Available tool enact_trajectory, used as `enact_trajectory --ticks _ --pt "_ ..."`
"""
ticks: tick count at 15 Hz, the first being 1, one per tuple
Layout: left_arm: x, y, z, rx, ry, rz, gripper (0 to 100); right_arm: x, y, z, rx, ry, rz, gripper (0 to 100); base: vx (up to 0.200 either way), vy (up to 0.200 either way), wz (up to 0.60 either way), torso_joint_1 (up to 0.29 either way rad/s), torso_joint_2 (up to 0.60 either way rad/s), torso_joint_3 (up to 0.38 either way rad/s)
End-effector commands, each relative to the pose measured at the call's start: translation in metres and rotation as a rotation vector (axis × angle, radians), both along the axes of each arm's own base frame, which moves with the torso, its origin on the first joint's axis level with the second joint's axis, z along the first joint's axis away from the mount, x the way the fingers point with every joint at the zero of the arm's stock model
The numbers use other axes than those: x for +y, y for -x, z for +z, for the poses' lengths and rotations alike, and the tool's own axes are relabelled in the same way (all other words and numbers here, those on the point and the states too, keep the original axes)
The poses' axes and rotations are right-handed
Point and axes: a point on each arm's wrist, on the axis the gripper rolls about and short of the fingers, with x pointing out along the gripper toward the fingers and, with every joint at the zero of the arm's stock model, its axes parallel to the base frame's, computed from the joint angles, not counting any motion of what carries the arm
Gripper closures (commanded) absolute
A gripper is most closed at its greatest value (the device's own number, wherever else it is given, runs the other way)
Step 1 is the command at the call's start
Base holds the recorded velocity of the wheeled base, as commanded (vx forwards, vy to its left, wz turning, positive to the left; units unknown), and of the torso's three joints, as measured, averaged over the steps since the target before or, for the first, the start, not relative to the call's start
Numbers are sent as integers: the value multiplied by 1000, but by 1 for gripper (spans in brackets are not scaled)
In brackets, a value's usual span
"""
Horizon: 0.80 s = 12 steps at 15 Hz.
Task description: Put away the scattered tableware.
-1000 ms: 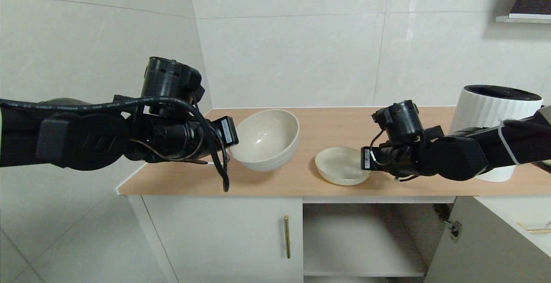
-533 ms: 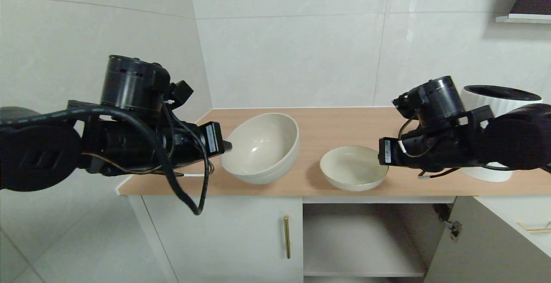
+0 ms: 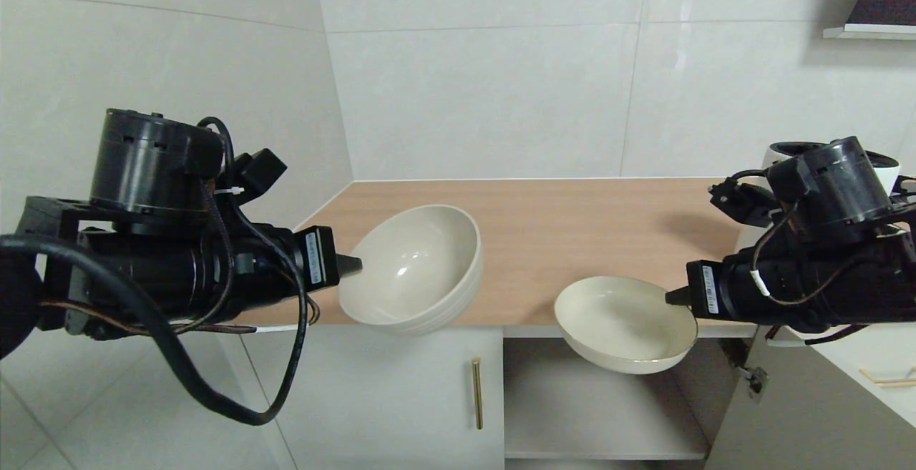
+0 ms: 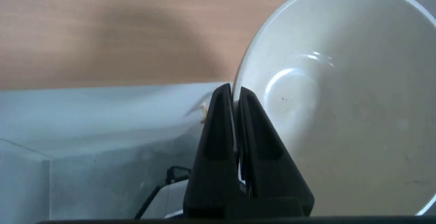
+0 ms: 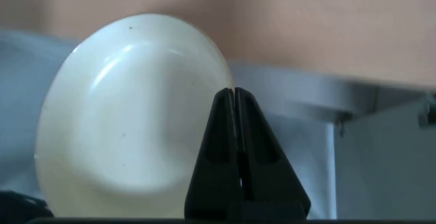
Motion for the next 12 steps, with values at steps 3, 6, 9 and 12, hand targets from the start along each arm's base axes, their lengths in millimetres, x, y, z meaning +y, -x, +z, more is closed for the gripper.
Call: enact_trajectory --ticks 3,6,9,12 --pt "-2 0 -3 10 -5 -6 100 -4 8 1 -7 1 1 100 -133 0 0 3 -2 -2" --pt "-3 -1 -5 16 -10 -10 100 -4 7 -1 1 6 2 100 -200 0 0 6 2 -2" --pt "-5 -4 -9 24 -29 -19 100 -1 3 -6 11 12 1 100 -67 0 0 -4 -2 2" --pt "-5 -5 -12 34 -37 -20 100 -1 -2 -11 22 17 -3 100 0 0 0 0 0 0"
